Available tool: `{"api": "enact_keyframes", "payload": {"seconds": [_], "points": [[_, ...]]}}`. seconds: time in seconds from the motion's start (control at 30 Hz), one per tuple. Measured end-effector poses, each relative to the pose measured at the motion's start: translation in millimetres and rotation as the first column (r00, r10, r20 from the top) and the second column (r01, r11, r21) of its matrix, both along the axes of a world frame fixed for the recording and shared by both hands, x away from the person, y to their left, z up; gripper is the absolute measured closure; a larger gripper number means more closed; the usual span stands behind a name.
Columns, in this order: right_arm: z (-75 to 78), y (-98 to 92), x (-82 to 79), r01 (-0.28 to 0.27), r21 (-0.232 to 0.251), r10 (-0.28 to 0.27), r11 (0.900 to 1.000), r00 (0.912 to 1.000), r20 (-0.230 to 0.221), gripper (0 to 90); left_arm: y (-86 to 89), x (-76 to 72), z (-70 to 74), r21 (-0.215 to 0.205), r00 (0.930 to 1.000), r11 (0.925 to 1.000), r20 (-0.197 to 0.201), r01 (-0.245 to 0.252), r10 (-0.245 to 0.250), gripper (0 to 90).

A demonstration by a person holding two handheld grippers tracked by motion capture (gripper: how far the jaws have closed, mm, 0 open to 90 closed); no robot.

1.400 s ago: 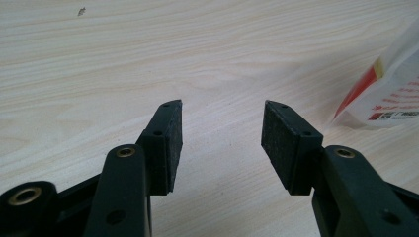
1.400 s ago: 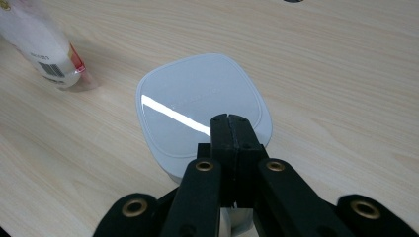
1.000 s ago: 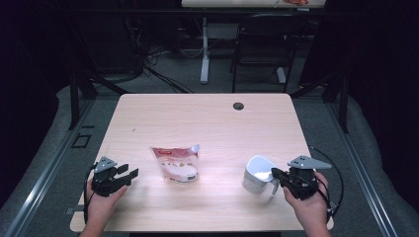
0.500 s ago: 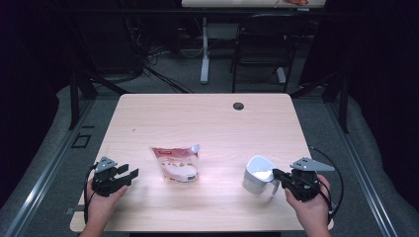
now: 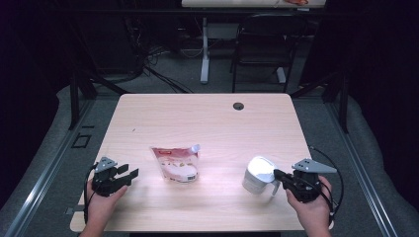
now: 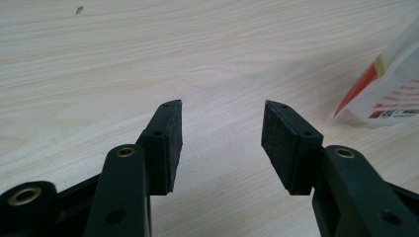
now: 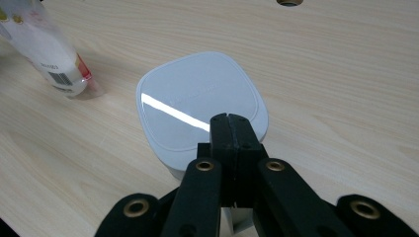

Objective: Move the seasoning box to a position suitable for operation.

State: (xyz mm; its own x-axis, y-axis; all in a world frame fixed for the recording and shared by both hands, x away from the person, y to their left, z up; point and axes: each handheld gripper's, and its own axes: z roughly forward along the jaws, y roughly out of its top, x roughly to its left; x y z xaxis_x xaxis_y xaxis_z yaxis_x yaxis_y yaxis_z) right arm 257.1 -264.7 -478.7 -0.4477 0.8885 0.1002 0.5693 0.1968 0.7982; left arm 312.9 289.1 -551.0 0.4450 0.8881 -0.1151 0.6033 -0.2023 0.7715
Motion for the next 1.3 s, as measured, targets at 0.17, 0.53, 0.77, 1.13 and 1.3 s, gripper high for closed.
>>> {"api": "enact_keyframes", "payload": {"seconds": [0.17,0.53,0.77,1.13,1.3], "points": [[-0.7,-0.4,-0.3,-0.002,0.003,0.002,1.0,1.0,0.007,90.0,0.1,-0.1,0.1,0.0,1.0,1.0,0.0,-0.001,0.001,50.5],[-16.7,-8.0,-1.7,0.047,0.009,-0.046,0.999,0.9974,-0.055,90.0,-1.0,0.6,-1.2,-0.001,1.0,1.0,0.007,-0.004,0.004,50.5],[-20.4,-9.9,-0.9,0.054,0.045,-0.052,0.998,0.9973,-0.053,90.0,-1.3,0.9,-1.6,0.002,1.0,1.0,0.005,-0.003,0.003,50.4],[-33.1,-10.0,0.9,0.059,0.063,-0.055,0.996,0.9958,-0.074,90.0,-1.1,0.7,-1.3,0.0,1.0,1.0,0.007,-0.003,0.003,50.4],[-33.6,-11.3,1.0,0.061,0.074,-0.056,0.995,0.9957,-0.074,90.0,-0.8,0.7,-1.1,0.0,1.0,1.0,0.004,-0.001,0.001,50.4]]}}
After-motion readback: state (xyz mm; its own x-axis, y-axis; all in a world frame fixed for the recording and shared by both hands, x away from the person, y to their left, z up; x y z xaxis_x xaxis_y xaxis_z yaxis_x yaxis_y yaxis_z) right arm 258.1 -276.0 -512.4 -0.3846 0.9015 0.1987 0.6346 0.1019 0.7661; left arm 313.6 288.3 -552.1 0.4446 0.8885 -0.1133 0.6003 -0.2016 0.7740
